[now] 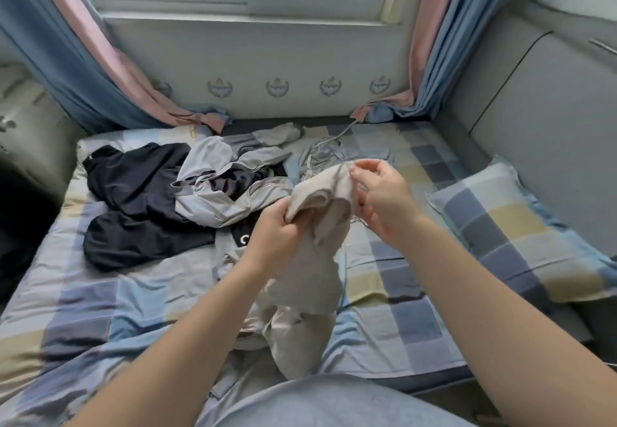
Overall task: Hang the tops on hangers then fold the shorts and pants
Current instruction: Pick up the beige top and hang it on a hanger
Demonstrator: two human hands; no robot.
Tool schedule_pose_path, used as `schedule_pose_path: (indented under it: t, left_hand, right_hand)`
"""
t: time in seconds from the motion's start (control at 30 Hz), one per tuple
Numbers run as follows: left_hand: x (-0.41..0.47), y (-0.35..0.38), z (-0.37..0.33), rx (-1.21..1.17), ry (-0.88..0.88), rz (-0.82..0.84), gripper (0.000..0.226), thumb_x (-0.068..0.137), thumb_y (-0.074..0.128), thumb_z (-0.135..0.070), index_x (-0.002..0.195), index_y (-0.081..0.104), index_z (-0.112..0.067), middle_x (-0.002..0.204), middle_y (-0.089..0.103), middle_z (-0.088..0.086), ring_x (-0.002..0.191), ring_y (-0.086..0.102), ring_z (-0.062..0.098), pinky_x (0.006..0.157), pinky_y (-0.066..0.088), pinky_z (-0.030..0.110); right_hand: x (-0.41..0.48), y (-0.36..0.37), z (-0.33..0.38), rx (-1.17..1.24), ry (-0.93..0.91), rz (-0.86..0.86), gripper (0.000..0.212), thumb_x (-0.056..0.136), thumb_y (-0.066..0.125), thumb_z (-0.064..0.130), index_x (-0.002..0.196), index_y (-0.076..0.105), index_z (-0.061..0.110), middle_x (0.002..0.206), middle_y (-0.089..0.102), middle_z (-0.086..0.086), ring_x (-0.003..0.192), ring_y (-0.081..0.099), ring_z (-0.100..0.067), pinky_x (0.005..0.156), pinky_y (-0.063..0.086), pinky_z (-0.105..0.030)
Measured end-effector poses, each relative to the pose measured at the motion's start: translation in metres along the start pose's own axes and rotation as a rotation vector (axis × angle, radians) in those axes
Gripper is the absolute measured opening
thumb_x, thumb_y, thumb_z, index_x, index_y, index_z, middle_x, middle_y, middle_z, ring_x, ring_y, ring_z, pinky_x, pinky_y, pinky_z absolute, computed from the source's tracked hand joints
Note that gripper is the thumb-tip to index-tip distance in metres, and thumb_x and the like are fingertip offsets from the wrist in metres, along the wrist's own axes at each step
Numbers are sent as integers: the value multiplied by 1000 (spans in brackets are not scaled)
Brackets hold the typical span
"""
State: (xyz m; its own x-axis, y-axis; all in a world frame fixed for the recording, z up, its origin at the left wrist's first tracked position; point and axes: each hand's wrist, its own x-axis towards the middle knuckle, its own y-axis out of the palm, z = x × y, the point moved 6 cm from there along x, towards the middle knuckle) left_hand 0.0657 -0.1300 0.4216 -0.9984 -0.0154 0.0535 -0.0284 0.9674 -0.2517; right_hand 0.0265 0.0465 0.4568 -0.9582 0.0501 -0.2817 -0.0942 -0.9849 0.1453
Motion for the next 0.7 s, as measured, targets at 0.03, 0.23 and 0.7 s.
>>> schedule_pose_path:
  t: [0.03, 0.23, 0.7]
  left_hand:
    - [3, 1, 0, -5, -11, -38, 15, 95, 64, -18, 81, 68, -19, 69, 65, -18, 63, 55, -1, 63, 45, 26]
    - [14, -7, -10, -48, -74, -112, 47, 104, 45, -10, 75, 75, -31, 72, 69, -15, 68, 59, 1, 66, 47, 19]
    - [11, 11, -58, 54, -77, -3, 20, 91, 68, -18, 76, 67, -5, 66, 52, 1, 62, 44, 9, 54, 37, 22]
  right_hand:
    - [2, -9, 1, 14, 8, 12, 10, 100, 59, 13, 106, 53, 16, 113, 63, -13, 87, 67, -23, 72, 57, -38]
    - [7, -38, 3, -344, -56, 152, 24, 95, 67, 20, 113, 54, 28, 121, 62, 0, 112, 64, -20, 94, 56, -45]
    - [-9, 7, -33, -734, -335, 345, 24, 76, 53, 40, 84, 60, 18, 72, 63, 5, 72, 57, -18, 71, 49, -45]
